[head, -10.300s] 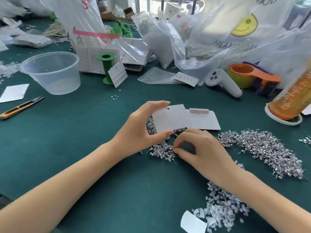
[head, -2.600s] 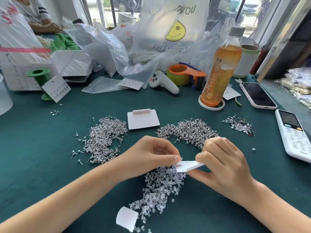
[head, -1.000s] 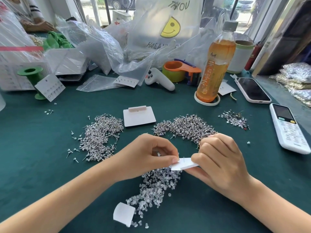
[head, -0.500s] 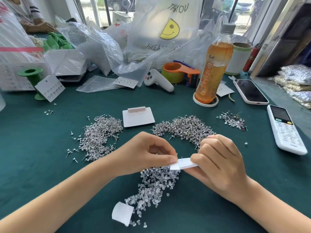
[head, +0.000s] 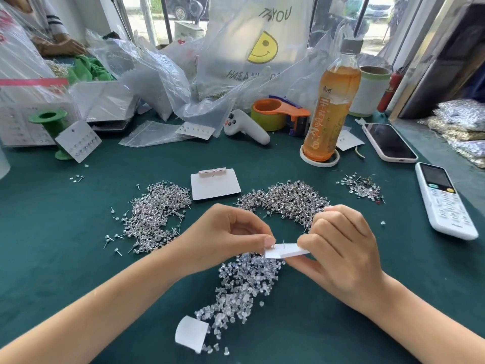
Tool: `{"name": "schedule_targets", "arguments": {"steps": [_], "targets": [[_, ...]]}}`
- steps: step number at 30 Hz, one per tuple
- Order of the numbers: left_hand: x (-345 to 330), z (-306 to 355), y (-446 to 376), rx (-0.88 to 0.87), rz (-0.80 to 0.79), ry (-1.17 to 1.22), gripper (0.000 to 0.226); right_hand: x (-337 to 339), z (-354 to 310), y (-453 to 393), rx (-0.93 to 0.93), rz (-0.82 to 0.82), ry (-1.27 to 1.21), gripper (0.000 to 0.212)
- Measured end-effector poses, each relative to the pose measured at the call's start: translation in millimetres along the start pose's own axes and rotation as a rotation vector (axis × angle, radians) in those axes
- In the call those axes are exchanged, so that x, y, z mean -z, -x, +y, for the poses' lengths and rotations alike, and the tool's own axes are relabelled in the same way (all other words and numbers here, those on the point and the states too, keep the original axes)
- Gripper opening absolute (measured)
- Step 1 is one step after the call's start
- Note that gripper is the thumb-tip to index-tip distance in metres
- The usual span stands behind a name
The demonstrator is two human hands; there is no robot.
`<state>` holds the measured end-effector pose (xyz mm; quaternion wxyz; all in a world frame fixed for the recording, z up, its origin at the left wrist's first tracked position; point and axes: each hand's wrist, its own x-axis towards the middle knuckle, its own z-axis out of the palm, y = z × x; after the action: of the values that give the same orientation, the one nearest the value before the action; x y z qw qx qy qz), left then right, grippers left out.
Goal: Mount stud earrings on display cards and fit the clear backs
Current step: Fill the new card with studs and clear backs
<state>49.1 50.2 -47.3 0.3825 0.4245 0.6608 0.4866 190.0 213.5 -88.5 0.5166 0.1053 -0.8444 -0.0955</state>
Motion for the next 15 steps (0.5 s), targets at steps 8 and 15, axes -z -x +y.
{"name": "schedule_targets", "arguments": {"steps": [8, 15], "targets": [[-2.9, -2.6, 1.0, -0.013, -0.016, -0.071, 0.005, 0.8, -2.8, -1.3, 0.053, -0.034, -0.031, 0.027], [-2.7, -2.7, 0.3, -0.005, -0.037, -0.108, 0.004, 3.4, -4.3, -2.3, 0.07, -0.063, -0.011, 0.028]]}}
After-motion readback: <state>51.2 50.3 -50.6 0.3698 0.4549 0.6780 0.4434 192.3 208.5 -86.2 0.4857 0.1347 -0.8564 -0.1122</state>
